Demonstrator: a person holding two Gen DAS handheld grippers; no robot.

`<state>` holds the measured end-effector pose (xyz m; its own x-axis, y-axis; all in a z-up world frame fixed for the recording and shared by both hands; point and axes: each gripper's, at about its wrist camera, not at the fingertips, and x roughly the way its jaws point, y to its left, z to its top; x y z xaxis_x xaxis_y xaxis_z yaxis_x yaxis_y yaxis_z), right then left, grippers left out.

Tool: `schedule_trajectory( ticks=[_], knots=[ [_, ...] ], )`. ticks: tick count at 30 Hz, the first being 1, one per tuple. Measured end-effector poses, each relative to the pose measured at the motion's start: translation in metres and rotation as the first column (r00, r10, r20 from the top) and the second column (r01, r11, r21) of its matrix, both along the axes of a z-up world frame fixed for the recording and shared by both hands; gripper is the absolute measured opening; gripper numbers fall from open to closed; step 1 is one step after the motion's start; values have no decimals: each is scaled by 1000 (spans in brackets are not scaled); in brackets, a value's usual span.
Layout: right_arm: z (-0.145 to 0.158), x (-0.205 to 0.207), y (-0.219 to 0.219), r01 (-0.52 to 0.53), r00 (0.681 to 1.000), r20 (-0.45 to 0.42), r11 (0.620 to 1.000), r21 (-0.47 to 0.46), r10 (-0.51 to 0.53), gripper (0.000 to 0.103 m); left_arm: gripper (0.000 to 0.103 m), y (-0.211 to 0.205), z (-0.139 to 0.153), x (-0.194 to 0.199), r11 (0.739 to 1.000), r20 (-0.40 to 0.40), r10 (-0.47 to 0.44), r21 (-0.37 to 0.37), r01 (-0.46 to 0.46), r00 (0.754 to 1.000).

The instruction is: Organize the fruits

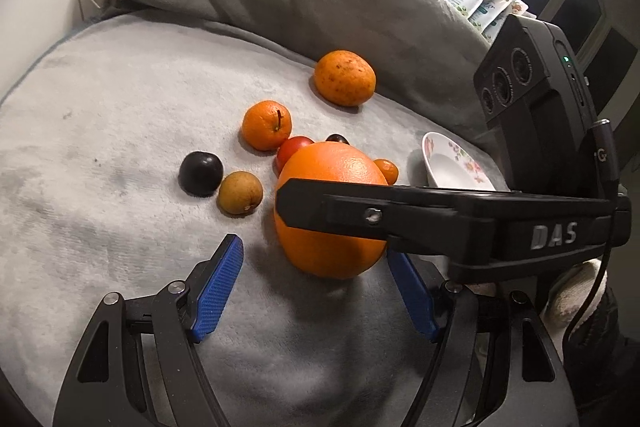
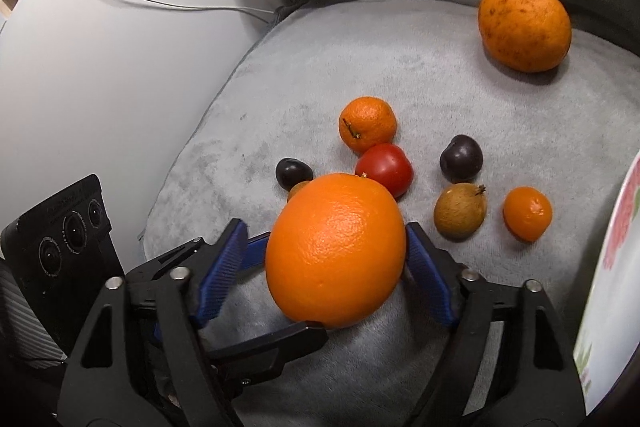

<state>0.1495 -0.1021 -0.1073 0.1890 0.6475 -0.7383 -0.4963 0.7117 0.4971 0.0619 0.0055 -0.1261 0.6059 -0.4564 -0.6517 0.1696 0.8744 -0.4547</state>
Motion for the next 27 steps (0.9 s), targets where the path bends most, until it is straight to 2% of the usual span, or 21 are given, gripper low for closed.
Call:
schedule_trajectory(
  ticks=[2, 3, 6, 9, 18, 27],
  knots=[
    [-2, 1, -1, 6, 1000, -9, 1000, 4, -6, 75, 74, -1, -1, 1, 1000, -3, -6, -4, 6, 1000],
    [-3, 2, -3, 9, 1000, -10, 1000, 7, -9, 70, 72, -2, -2, 2, 1000, -7, -12, -5, 12, 1000],
    [-2, 2, -6, 14, 1000, -15, 1000, 17, -14, 69, 72, -6, -4, 4, 1000, -12, -30, 1, 30, 999],
    [-1, -2, -6, 9, 1000, 1, 1000, 13, -9, 69, 62, -11, -1, 3, 999, 1, -50, 1, 50, 999],
    [19, -17, -29, 41, 998, 49, 998, 43, -43, 69, 62, -31, 17, -6, 997, 57, -68, 31, 67, 996],
    [44, -37, -83, 139, 982, 123, 989, 47, -144, 69, 62, -79, 37, -8, 984, 113, -178, 39, 175, 977]
  ],
)
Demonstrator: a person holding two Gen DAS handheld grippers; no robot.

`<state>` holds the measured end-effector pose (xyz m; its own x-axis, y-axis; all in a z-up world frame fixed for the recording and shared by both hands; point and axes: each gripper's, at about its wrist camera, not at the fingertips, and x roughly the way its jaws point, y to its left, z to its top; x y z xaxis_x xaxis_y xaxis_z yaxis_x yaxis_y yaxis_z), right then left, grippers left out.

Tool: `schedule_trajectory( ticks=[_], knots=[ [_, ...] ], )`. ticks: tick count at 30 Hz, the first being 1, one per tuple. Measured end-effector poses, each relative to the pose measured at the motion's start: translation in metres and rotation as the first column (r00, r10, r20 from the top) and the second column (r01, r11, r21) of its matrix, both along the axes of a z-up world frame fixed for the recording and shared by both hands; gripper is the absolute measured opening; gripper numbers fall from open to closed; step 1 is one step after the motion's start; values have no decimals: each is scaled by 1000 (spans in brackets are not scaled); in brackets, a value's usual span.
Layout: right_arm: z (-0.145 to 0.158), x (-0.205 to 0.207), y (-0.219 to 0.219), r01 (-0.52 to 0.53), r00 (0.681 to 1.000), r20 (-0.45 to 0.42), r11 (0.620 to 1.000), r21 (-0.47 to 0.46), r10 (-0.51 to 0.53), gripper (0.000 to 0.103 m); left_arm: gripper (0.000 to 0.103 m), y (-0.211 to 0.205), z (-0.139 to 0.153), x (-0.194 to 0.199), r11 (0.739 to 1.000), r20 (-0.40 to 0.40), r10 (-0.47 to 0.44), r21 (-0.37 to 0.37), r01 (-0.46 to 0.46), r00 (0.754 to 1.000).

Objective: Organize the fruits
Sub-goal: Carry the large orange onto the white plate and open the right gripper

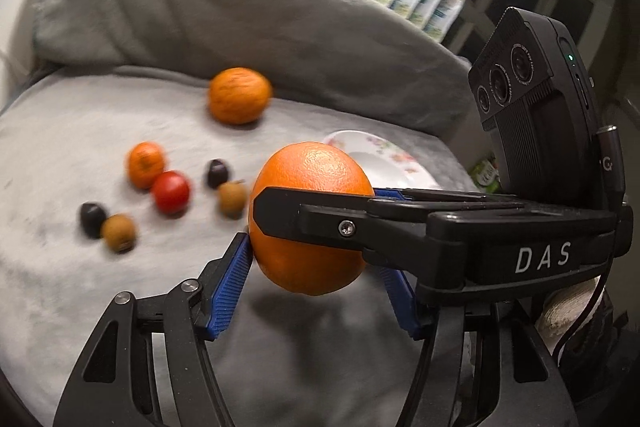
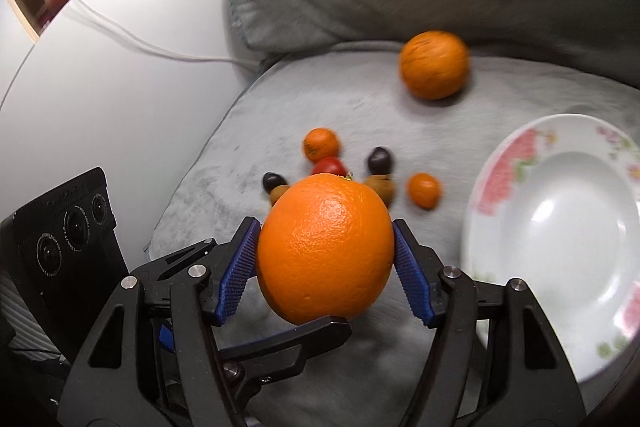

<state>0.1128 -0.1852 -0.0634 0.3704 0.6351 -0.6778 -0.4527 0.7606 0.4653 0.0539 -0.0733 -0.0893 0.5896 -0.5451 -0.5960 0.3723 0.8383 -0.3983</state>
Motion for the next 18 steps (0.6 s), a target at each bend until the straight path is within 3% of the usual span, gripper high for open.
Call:
schedule_trajectory(
  ticks=[14, 18],
  knots=[
    [-8, -7, -89, 167, 985, -36, 985, 35, -166, 69, 62, -77, -1, 18, 988, -4, -151, 23, 151, 989],
    [-17, -5, -99, 235, 970, -53, 972, -12, -235, 70, 62, -80, 1, 14, 988, 9, -150, 44, 149, 989]
  ],
)
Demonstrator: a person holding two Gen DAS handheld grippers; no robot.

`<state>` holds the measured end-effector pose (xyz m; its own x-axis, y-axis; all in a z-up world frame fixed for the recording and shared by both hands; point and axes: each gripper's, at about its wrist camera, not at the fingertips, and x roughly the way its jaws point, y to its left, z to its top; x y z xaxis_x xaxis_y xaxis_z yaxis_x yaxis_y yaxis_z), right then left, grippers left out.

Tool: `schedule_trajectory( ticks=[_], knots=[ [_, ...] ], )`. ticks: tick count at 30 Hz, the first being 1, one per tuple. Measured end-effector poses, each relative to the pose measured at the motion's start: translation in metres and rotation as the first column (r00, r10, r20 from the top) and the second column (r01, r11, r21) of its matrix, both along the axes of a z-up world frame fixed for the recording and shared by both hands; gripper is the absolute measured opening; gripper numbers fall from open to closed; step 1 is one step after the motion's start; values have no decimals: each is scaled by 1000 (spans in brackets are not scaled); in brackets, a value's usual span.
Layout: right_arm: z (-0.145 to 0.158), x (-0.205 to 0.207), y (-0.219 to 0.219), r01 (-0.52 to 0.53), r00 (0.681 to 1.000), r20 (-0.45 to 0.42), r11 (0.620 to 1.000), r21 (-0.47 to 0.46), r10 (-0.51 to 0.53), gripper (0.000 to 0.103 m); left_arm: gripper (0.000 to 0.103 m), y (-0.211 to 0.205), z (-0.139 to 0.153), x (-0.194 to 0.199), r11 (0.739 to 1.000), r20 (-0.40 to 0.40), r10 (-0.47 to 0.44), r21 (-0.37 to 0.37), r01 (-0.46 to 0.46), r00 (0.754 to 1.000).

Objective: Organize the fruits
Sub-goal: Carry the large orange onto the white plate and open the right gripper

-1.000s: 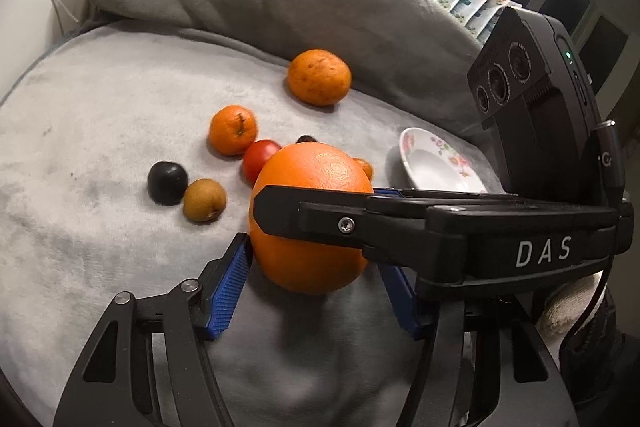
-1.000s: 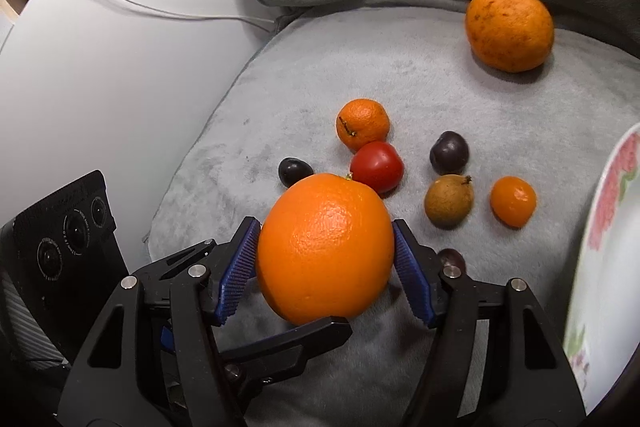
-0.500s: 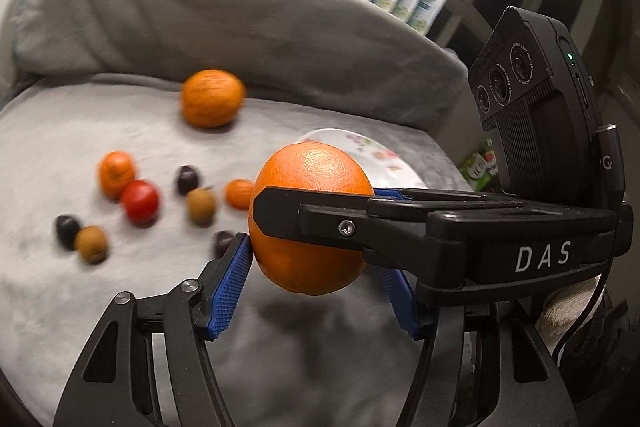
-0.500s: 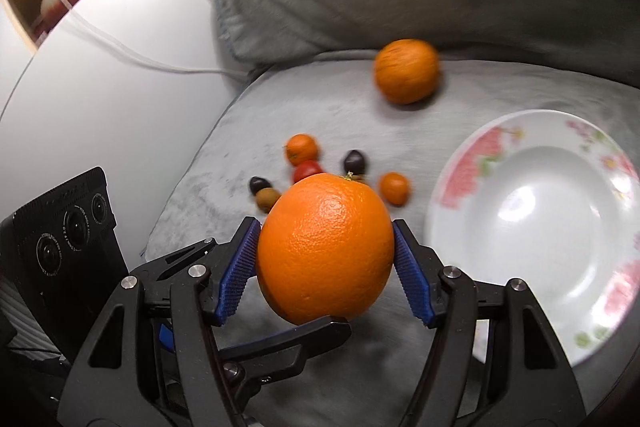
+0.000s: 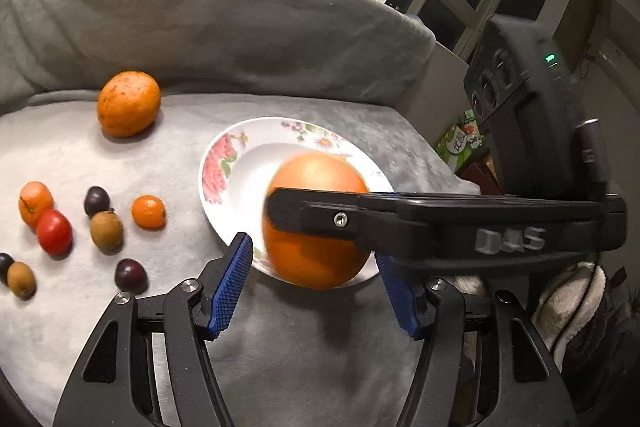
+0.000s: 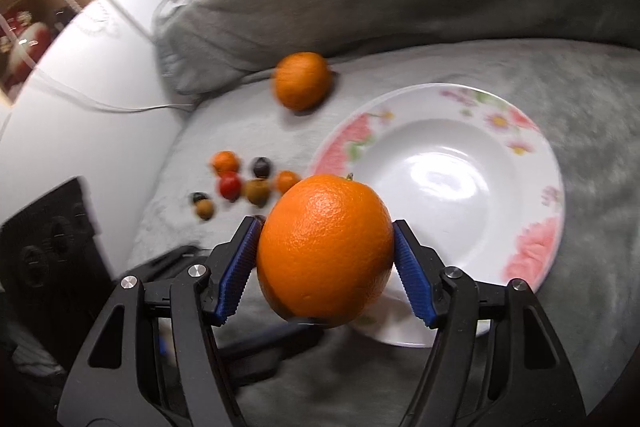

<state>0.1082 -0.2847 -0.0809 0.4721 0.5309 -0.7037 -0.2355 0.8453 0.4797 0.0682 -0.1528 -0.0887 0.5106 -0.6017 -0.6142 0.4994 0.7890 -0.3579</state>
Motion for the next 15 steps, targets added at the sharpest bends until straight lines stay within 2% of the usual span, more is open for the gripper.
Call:
schedule_trajectory(
  ticks=[3, 6, 15],
  knots=[
    [0, -1, -17, 42, 999, 10, 998, 40, -43, 73, 62, 8, 4, -2, 1000, 11, 15, 5, -15, 1000],
    [12, -6, -29, 89, 993, 70, 995, 37, -91, 83, 63, 19, 8, -4, 999, 23, 36, 7, -36, 999],
    [40, -22, -29, 104, 972, 216, 994, -41, -93, 85, 65, 53, 5, -9, 994, 40, 110, 5, -110, 993]
  ],
)
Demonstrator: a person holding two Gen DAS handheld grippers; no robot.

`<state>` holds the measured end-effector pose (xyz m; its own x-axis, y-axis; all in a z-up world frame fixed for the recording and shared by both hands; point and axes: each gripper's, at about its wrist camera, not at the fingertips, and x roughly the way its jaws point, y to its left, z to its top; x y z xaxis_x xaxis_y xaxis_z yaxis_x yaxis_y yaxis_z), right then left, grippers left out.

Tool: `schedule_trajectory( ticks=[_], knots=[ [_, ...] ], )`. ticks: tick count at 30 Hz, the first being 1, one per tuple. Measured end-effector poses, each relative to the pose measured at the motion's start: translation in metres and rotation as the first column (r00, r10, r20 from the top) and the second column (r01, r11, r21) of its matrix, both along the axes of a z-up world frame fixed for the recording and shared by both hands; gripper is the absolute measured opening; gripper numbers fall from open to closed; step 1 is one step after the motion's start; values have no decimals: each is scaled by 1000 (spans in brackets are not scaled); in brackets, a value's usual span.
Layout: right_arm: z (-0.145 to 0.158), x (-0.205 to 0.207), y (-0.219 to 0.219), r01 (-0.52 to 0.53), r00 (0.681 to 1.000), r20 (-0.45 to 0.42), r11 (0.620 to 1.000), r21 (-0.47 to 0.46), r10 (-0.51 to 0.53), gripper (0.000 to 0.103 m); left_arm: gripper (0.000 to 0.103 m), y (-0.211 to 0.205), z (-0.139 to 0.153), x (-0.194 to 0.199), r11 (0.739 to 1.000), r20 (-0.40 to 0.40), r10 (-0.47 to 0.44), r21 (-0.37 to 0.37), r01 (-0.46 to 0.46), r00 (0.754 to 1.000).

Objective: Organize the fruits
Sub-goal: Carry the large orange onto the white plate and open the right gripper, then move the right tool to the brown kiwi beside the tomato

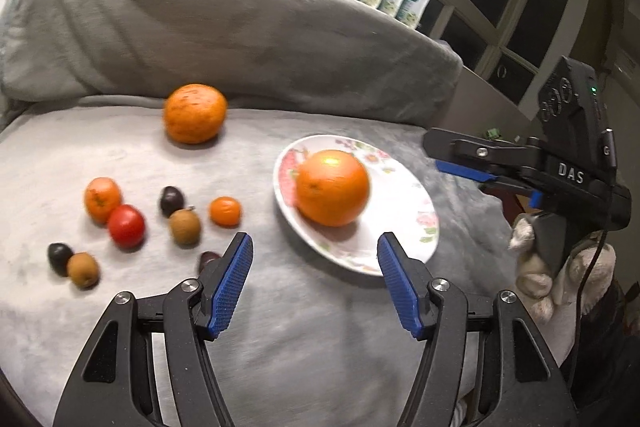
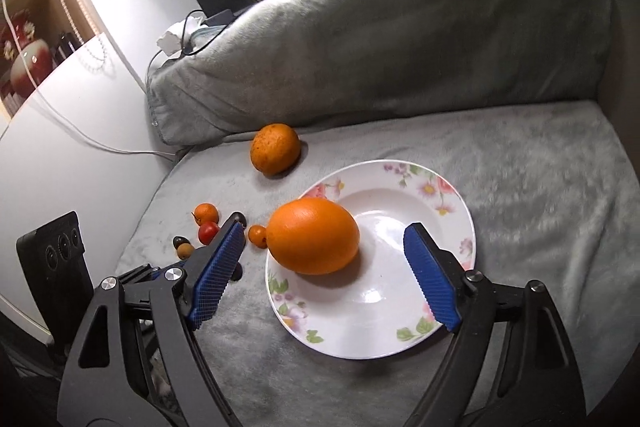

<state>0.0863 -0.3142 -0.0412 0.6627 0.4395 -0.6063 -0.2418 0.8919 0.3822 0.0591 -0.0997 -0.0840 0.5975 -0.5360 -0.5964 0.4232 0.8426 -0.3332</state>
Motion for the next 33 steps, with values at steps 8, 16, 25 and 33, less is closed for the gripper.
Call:
schedule_trajectory(
  ticks=[8, 16, 25, 33],
  knots=[
    [1, -1, 19, -38, 997, 60, 999, -26, 39, 85, 65, 43, -12, -1, 993, -26, 108, 50, -106, 994],
    [3, 6, 48, -90, 991, 89, 991, -103, 99, 85, 65, 95, -24, 4, 970, -48, 234, 88, -229, 971],
    [-6, 18, 94, -221, 973, 31, 959, -180, 230, 73, 64, 128, -34, 9, 949, -42, 305, 101, -300, 951],
    [-24, 26, 141, -346, 937, -51, 903, -255, 345, 49, 44, 125, -41, 18, 964, -79, 257, 93, -250, 963]
  ],
)
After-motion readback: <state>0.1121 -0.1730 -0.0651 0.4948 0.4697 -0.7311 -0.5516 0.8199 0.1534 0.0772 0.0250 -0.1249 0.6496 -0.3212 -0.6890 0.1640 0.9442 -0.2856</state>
